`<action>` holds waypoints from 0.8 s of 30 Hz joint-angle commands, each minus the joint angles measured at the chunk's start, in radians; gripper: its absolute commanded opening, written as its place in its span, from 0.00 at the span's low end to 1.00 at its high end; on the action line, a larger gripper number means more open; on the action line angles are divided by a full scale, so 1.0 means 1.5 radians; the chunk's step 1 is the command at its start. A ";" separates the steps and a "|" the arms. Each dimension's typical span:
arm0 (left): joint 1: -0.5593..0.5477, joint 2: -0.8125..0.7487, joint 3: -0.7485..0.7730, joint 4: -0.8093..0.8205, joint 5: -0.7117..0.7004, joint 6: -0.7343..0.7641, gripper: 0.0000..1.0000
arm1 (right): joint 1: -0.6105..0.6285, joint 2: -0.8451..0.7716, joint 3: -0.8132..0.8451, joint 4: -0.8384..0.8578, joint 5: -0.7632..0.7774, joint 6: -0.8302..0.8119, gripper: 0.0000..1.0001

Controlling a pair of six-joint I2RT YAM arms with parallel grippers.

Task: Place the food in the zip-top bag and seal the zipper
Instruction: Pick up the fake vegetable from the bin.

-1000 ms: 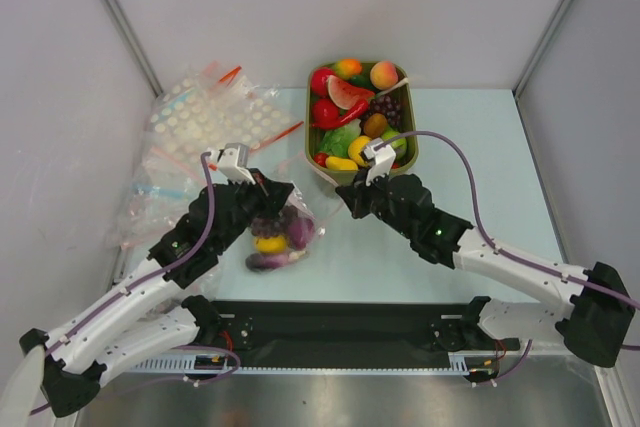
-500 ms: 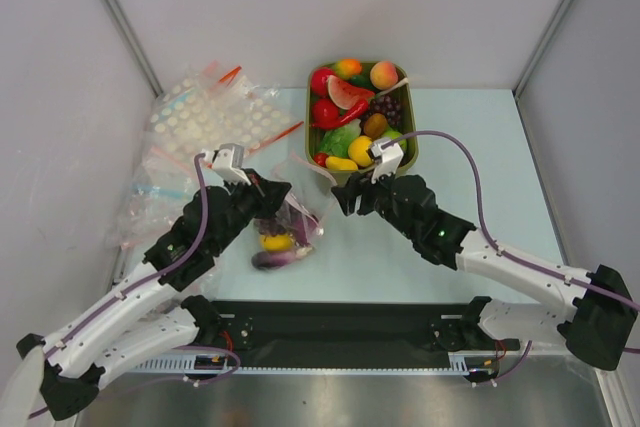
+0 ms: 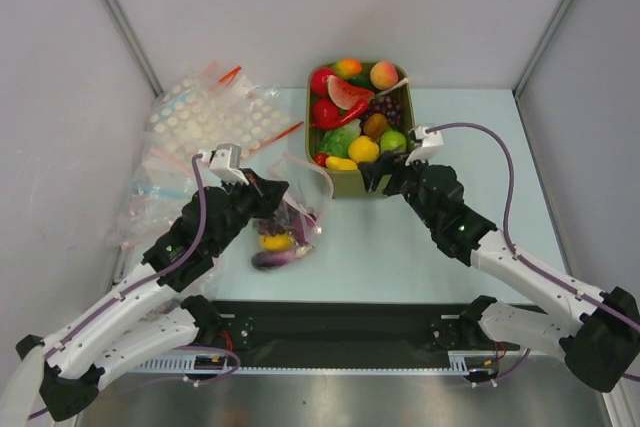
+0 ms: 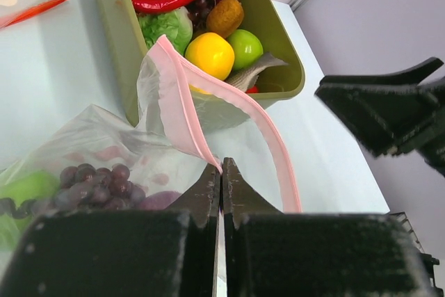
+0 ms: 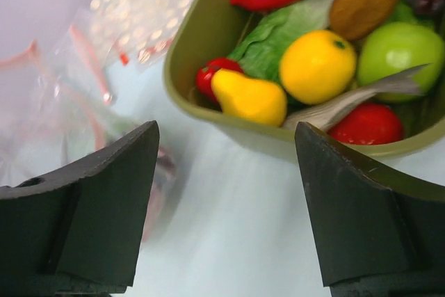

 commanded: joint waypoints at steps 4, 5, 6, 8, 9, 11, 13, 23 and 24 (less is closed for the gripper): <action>0.001 0.007 0.018 0.015 -0.011 -0.002 0.01 | -0.117 0.064 0.048 0.003 -0.061 0.125 0.86; 0.000 0.008 0.018 0.016 -0.012 -0.002 0.00 | -0.134 0.080 0.074 -0.017 -0.055 0.140 0.86; 0.001 0.008 0.019 0.015 -0.011 -0.002 0.00 | -0.140 0.111 0.086 -0.029 -0.044 0.155 0.86; 0.000 0.008 0.018 0.017 -0.010 -0.003 0.00 | -0.148 0.141 0.127 -0.040 -0.025 0.172 0.87; 0.001 0.008 0.018 0.016 -0.010 -0.002 0.00 | -0.154 0.175 0.142 -0.043 -0.025 0.174 0.87; 0.001 0.008 0.018 0.016 -0.009 -0.003 0.00 | -0.157 0.208 0.171 -0.052 -0.014 0.178 0.87; 0.000 0.008 0.018 0.017 -0.007 -0.003 0.00 | -0.161 0.255 0.215 -0.056 -0.006 0.180 0.87; 0.000 0.014 0.017 0.019 -0.003 -0.003 0.00 | -0.170 0.418 0.352 -0.125 0.126 0.299 0.87; 0.001 0.015 0.017 0.019 -0.002 -0.003 0.00 | -0.171 0.427 0.359 -0.146 0.135 0.304 0.87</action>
